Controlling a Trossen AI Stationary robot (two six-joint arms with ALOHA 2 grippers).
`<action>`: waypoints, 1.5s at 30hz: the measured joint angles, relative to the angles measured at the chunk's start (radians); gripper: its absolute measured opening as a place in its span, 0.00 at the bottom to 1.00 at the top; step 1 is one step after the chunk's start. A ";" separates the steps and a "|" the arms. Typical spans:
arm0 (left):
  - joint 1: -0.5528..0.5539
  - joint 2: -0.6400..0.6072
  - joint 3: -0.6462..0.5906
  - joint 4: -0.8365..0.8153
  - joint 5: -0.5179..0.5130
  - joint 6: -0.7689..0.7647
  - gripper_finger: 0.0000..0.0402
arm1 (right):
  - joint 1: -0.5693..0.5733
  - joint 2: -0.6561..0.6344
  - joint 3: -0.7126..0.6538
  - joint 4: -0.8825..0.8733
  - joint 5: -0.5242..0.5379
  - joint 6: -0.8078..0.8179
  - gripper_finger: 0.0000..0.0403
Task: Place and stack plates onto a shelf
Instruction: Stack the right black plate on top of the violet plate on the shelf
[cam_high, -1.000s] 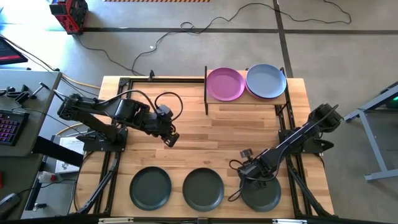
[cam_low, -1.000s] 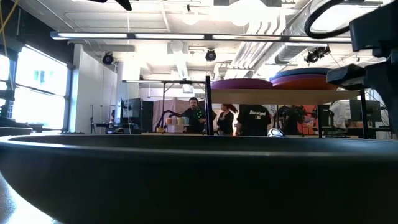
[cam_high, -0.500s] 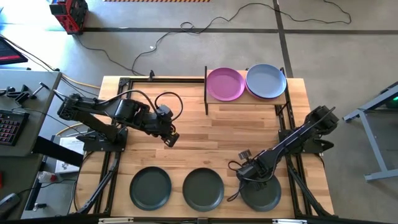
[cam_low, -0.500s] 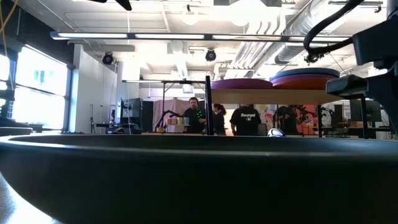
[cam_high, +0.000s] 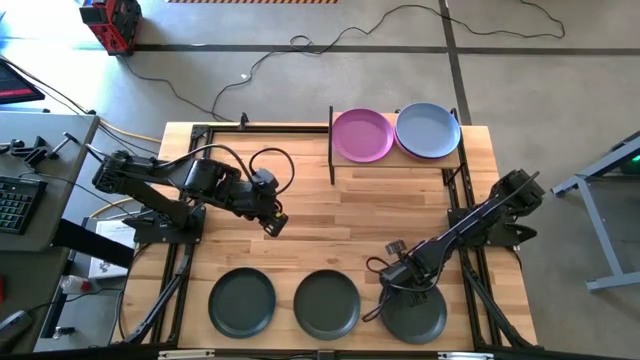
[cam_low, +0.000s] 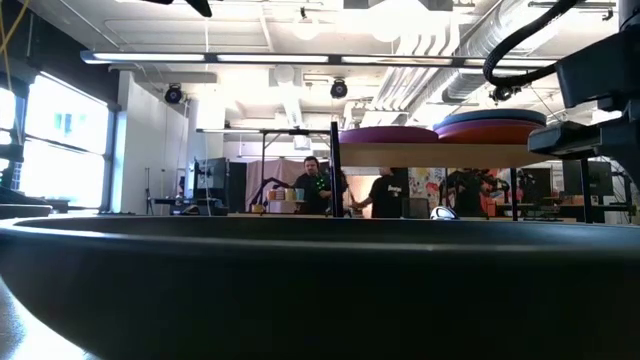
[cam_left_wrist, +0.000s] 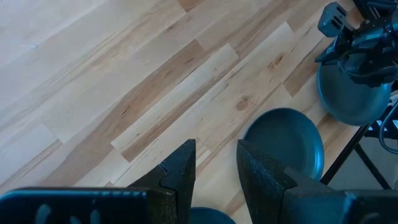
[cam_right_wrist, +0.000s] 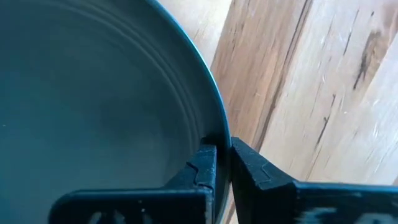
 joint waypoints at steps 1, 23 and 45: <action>0.000 0.000 0.000 0.000 0.000 0.000 0.26 | 0.000 -0.004 0.000 -0.003 -0.001 0.003 0.01; 0.000 0.000 0.000 0.000 -0.001 0.002 0.26 | -0.007 -0.319 -0.003 -0.100 0.136 0.253 0.00; 0.002 0.000 0.000 -0.012 -0.319 0.354 0.26 | -0.477 -0.753 -0.003 -0.011 0.339 0.448 0.00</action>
